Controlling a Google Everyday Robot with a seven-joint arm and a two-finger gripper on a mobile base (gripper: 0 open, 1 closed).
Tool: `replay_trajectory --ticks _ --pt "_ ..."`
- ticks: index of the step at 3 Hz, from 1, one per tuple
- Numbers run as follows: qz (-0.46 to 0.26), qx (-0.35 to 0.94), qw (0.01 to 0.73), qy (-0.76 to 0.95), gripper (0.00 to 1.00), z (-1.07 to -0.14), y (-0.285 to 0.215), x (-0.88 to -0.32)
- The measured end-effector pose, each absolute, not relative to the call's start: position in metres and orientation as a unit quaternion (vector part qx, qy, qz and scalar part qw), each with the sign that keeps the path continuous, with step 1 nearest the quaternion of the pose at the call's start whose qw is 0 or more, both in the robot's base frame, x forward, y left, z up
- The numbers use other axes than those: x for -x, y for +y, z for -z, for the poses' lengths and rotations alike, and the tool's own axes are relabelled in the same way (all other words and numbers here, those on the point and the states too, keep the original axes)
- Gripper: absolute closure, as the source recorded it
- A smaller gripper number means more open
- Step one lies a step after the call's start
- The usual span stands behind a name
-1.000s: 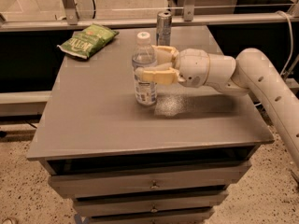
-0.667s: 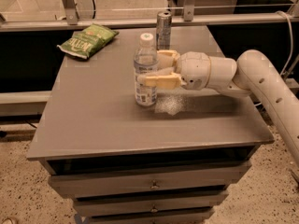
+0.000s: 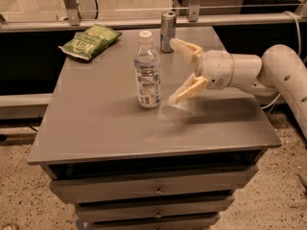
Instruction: Place blue plastic bottle upright
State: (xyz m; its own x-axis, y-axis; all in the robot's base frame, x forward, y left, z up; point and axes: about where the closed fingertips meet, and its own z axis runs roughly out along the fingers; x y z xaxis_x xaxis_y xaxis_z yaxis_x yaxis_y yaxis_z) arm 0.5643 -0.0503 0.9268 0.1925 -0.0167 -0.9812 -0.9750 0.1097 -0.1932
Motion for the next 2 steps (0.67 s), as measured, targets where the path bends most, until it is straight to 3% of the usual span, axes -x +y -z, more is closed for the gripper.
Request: replay_trajectory --ticks 1,2 --pt "-0.387 0.539 0.553 0.503 0.00 -0.9253 -0.0929 -0.5621" --pt "-0.385 0.545 0.548 0.504 0.00 -0.9246 -0.0989 -0.5603"
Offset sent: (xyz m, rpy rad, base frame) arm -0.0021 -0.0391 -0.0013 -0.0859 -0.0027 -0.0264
